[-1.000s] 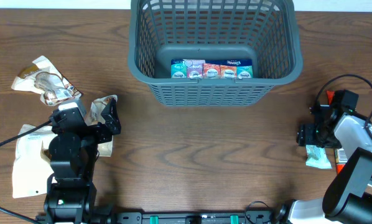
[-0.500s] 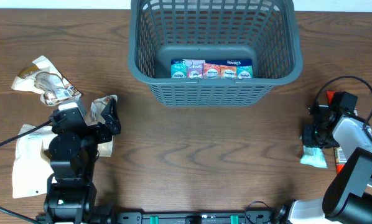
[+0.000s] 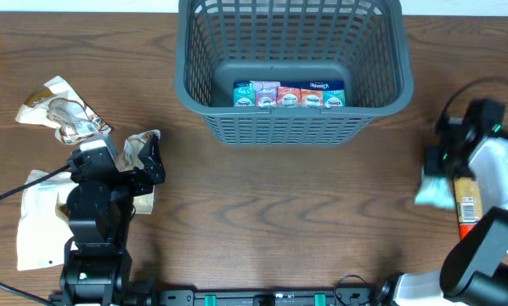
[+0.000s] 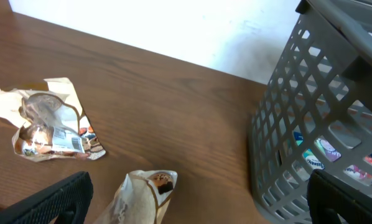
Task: Pack container
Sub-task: 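Carry the green snack with the right gripper into the basket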
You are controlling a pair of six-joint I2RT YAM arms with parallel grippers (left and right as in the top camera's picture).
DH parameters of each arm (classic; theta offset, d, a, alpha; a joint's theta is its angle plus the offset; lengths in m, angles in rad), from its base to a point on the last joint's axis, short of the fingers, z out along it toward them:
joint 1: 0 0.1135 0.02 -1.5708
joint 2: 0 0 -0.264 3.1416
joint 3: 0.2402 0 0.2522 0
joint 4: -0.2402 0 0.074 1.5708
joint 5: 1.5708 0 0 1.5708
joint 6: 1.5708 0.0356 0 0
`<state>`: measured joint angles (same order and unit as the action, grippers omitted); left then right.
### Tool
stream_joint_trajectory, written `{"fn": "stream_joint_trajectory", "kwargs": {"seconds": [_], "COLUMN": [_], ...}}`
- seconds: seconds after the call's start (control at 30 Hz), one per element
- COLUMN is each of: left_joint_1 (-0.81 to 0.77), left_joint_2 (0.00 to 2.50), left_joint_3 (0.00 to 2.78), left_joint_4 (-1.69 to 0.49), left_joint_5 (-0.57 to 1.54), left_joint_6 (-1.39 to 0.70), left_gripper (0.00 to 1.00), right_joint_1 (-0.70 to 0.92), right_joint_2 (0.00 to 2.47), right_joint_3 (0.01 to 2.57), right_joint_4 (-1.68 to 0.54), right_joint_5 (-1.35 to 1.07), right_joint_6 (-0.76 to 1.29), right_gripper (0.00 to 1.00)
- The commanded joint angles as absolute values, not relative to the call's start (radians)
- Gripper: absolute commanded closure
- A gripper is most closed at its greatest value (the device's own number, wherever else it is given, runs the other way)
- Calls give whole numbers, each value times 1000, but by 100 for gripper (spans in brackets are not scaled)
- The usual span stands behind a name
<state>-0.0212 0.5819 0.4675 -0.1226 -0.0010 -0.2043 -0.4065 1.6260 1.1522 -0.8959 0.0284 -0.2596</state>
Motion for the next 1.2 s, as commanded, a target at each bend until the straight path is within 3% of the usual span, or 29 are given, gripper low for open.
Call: {"fn": "stream_joint_trajectory", "kwargs": {"seconds": [0.0, 0.43, 0.63, 0.83, 1.17], "left_joint_1": [-16, -16, -16, -16, -16], "left_joint_2": [580, 580, 580, 580, 580], "left_joint_3": [490, 490, 490, 490, 490], "left_joint_4": [-120, -120, -128, -147, -165], "left_joint_5": [-12, -12, -12, -12, -11], "left_joint_6": [-185, -185, -185, -185, -185], "left_gripper": [1, 1, 1, 1, 1], "right_joint_1": [-389, -255, -14, 206, 310], "right_joint_2": [1619, 1618, 1618, 1647, 1905], "right_joint_3": [1349, 2009, 2199, 2205, 2205], "right_joint_4": [-980, -1170, -1138, -1118, -1195], "right_joint_5": [-70, -112, -170, -326, -442], "right_joint_6": [-217, -203, -492, -817, -1048], "right_gripper": [99, 99, 99, 99, 99]}}
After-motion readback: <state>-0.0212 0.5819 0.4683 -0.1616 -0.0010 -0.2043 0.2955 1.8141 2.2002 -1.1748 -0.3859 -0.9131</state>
